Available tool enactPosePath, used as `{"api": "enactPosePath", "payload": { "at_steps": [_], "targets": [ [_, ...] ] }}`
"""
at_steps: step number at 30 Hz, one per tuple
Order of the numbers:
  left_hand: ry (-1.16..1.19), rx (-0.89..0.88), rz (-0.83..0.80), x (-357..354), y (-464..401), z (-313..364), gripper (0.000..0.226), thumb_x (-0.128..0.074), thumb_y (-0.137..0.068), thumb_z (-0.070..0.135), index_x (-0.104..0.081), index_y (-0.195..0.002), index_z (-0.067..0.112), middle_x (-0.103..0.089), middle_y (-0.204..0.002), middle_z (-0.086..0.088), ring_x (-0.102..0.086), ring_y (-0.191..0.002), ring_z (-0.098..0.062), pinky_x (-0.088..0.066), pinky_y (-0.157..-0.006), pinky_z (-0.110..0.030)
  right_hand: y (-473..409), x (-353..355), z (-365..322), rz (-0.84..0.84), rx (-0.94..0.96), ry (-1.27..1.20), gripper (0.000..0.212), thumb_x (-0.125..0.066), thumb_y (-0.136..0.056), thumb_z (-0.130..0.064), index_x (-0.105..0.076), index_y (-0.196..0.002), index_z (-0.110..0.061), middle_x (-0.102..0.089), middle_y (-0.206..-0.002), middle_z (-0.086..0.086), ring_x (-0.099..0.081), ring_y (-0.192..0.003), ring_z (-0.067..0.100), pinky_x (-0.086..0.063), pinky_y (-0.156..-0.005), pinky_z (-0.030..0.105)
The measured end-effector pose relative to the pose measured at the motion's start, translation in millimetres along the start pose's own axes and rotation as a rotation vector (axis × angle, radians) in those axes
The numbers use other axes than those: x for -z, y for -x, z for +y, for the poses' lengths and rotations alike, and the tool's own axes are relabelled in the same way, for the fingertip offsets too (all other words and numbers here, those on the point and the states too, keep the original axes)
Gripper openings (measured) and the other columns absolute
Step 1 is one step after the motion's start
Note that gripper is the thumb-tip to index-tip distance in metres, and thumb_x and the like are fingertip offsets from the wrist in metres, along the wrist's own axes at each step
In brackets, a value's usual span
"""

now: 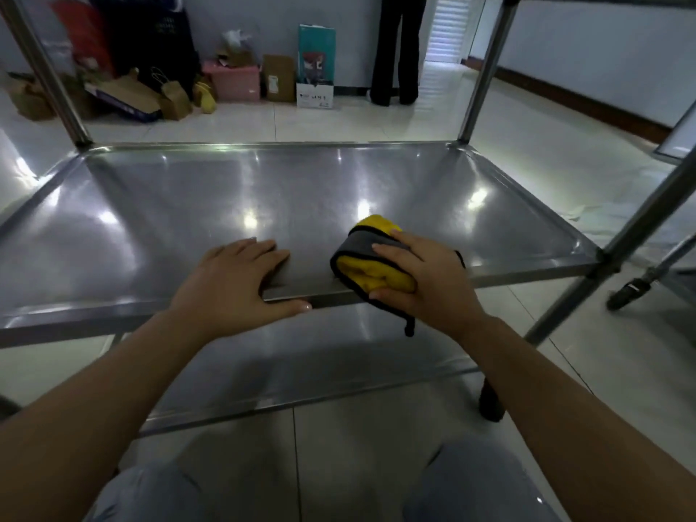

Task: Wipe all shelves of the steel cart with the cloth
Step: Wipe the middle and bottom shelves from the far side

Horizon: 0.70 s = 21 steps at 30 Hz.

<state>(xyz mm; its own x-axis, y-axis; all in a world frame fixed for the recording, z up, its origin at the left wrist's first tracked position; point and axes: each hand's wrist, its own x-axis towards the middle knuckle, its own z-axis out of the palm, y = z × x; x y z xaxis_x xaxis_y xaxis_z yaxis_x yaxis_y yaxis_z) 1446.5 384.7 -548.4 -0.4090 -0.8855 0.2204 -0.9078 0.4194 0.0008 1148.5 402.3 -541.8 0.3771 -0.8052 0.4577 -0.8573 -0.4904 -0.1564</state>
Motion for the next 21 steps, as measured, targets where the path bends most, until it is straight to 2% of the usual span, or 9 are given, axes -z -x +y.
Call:
{"api": "enactPosePath", "payload": {
  "at_steps": [2,4,7,9,12,14,16,18,21],
  "targets": [
    [-0.003,-0.005,0.021,1,-9,-6,0.1,-0.023,-0.067,0.095,-0.051,-0.133,0.026,-0.052,-0.138,0.001,-0.049,-0.125,-0.023,-0.041,-0.1,-0.045,-3,-7,-6,0.039,-0.044,0.02,0.057,-0.071,-0.079,-0.052,-0.064,-0.125,-0.02,-0.056,-0.134,0.012,-0.058,-0.114,0.036,-0.044,-0.093,0.052],
    [-0.026,-0.049,0.091,3,-13,-9,0.092,-0.026,-0.07,0.093,-0.062,-0.115,0.022,-0.065,-0.116,-0.002,-0.059,-0.104,-0.024,-0.05,-0.084,-0.043,-3,-15,-18,0.106,-0.074,0.079,0.049,-0.07,-0.081,-0.046,-0.065,-0.124,-0.022,-0.058,-0.132,0.01,-0.059,-0.11,0.036,-0.043,-0.09,0.051],
    [-0.017,-0.099,0.176,6,-10,-7,0.079,-0.03,-0.078,0.083,-0.066,-0.101,0.017,-0.069,-0.096,-0.004,-0.063,-0.087,-0.024,-0.053,-0.071,-0.041,0,-18,-28,0.173,-0.064,0.068,0.041,-0.071,-0.081,-0.029,-0.067,-0.121,-0.021,-0.059,-0.13,0.011,-0.059,-0.107,0.037,-0.043,-0.088,0.051],
    [0.019,-0.113,0.214,5,-1,2,0.064,-0.035,-0.084,0.071,-0.066,-0.103,0.018,-0.068,-0.096,-0.001,-0.063,-0.088,-0.022,-0.048,-0.076,-0.036,7,-14,-24,0.181,0.0,0.004,0.04,-0.071,-0.081,-0.021,-0.067,-0.12,-0.017,-0.059,-0.13,0.014,-0.06,-0.107,0.039,-0.045,-0.087,0.053],
    [0.113,-0.107,0.342,-9,28,24,0.048,-0.043,-0.091,0.052,-0.063,-0.118,0.018,-0.067,-0.113,-0.003,-0.058,-0.106,-0.021,-0.035,-0.094,-0.03,33,-11,-15,0.218,0.173,0.038,0.038,-0.066,-0.086,-0.026,-0.066,-0.122,-0.013,-0.058,-0.13,0.018,-0.06,-0.108,0.039,-0.047,-0.088,0.053],
    [0.235,-0.14,0.398,-19,53,35,0.046,-0.046,-0.092,0.044,-0.062,-0.121,0.012,-0.065,-0.118,-0.008,-0.052,-0.112,-0.018,-0.03,-0.099,-0.026,57,-13,-12,0.2,0.286,0.08,0.04,-0.061,-0.088,-0.03,-0.057,-0.127,-0.018,-0.055,-0.133,0.018,-0.058,-0.11,0.037,-0.046,-0.091,0.049],
    [0.266,-0.224,0.412,-31,78,37,0.04,-0.047,-0.094,0.035,-0.065,-0.115,0.007,-0.066,-0.116,-0.012,-0.053,-0.112,-0.02,-0.034,-0.1,-0.028,78,-20,-9,0.123,0.378,0.112,0.043,-0.06,-0.089,-0.032,-0.046,-0.129,-0.022,-0.047,-0.138,0.013,-0.055,-0.116,0.035,-0.043,-0.096,0.048],
    [0.255,-0.284,0.355,-44,98,31,0.039,-0.047,-0.094,0.033,-0.068,-0.112,0.005,-0.067,-0.114,-0.013,-0.058,-0.11,-0.023,-0.04,-0.098,-0.033,93,-30,-8,0.027,0.433,0.14,0.046,-0.06,-0.089,-0.033,-0.044,-0.131,-0.024,-0.043,-0.141,0.011,-0.053,-0.119,0.034,-0.043,-0.098,0.048],
    [0.292,-0.148,0.115,-61,114,13,0.061,-0.032,-0.095,0.054,-0.063,-0.122,0.008,-0.064,-0.121,-0.011,-0.059,-0.115,-0.028,-0.038,-0.102,-0.041,97,-49,-13,-0.097,0.429,0.136,0.045,-0.059,-0.089,-0.037,-0.045,-0.13,-0.027,-0.054,-0.137,0.012,-0.058,-0.115,0.034,-0.048,-0.092,0.05]
  ]
}}
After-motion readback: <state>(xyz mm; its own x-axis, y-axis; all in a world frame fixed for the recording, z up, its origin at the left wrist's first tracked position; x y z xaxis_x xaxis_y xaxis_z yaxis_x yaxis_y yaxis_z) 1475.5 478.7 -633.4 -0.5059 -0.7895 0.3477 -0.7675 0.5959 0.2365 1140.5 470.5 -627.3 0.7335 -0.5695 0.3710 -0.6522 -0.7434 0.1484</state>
